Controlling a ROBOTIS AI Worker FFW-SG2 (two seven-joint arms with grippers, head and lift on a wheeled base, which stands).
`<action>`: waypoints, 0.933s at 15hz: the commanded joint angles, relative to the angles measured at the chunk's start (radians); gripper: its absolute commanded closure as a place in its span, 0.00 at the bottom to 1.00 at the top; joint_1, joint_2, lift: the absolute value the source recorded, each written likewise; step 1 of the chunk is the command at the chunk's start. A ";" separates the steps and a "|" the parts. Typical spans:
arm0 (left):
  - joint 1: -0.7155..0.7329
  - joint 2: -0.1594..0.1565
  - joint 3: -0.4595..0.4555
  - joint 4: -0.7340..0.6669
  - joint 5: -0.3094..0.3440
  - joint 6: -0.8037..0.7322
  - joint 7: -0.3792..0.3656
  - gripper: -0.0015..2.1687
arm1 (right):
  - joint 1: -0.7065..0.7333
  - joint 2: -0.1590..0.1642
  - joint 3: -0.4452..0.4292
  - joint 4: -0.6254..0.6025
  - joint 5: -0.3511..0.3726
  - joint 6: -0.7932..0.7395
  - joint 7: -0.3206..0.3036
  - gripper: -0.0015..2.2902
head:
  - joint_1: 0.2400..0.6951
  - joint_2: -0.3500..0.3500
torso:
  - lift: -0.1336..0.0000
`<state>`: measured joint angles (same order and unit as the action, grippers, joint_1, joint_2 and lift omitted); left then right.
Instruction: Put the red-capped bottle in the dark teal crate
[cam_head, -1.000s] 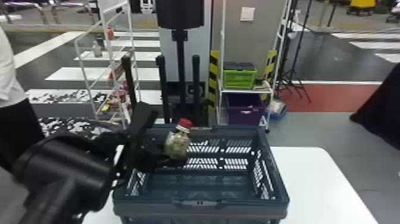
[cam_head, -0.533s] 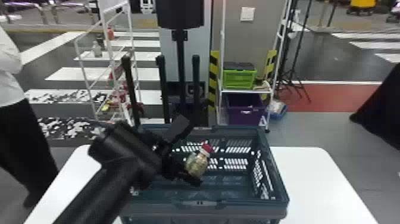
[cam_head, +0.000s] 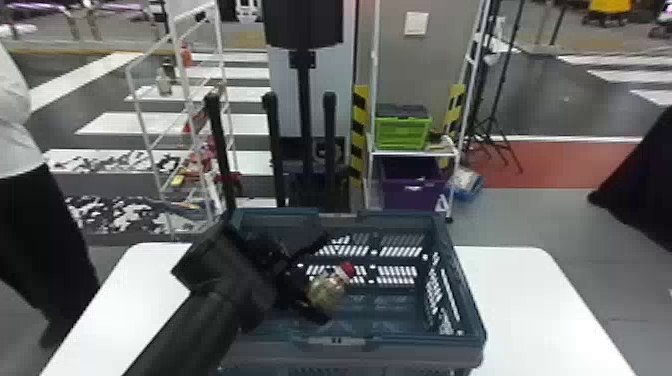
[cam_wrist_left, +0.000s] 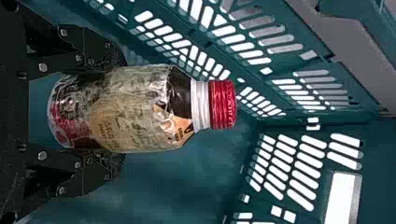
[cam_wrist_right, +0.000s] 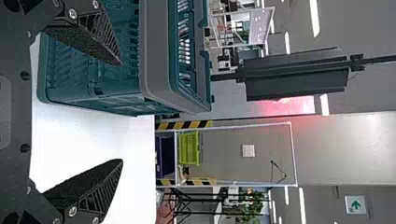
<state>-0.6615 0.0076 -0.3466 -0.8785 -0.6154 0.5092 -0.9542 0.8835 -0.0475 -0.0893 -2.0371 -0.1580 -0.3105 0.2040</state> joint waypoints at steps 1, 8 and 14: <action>-0.003 -0.010 -0.003 0.016 -0.020 -0.007 0.000 0.89 | -0.001 0.000 0.000 0.000 0.000 0.000 0.000 0.06 | 0.57 0.50 | 1.00; 0.048 -0.010 0.031 -0.117 -0.009 0.003 -0.015 0.03 | -0.001 0.000 0.000 0.005 -0.002 0.000 0.000 0.06 | 0.57 0.50 | 1.00; 0.125 -0.010 0.104 -0.307 -0.023 0.082 -0.066 0.03 | 0.003 -0.002 0.000 0.002 -0.005 -0.012 0.000 0.06 | 0.57 0.50 | 1.00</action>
<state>-0.5695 0.0076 -0.2813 -1.1064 -0.6347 0.5637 -1.0055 0.8847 -0.0478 -0.0891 -2.0347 -0.1625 -0.3199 0.2039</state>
